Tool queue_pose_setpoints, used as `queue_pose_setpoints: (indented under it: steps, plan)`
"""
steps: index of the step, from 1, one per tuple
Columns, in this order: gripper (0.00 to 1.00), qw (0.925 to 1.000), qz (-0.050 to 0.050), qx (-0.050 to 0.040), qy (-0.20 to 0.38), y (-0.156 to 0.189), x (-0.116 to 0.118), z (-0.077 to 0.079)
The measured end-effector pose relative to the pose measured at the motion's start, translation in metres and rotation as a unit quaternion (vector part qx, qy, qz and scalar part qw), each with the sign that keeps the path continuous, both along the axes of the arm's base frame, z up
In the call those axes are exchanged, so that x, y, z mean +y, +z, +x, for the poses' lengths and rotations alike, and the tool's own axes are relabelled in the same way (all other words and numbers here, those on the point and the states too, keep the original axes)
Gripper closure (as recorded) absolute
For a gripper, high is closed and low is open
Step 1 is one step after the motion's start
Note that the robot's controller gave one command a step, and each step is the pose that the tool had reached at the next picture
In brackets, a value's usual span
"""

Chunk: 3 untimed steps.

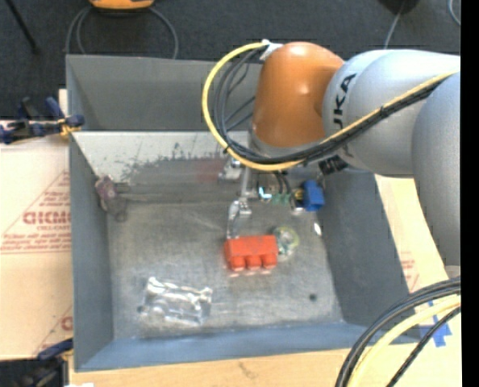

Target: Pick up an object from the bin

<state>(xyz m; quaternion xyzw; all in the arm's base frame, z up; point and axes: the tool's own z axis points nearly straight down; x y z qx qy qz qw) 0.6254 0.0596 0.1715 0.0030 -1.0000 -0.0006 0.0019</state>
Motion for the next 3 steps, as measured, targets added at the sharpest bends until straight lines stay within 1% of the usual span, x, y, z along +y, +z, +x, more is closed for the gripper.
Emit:
queue_pose_setpoints:
  steps: [1, 2, 3]
  plan:
    - [0.00, 0.9899, -0.001, 0.0001, 0.142, -0.071, -0.049, -0.046]
    - [1.00, 0.9900, 0.000, -0.0040, 0.141, -0.068, -0.048, -0.043]
    - [1.00, 0.9247, -0.001, -0.0061, 0.381, 0.048, -0.076, -0.026]
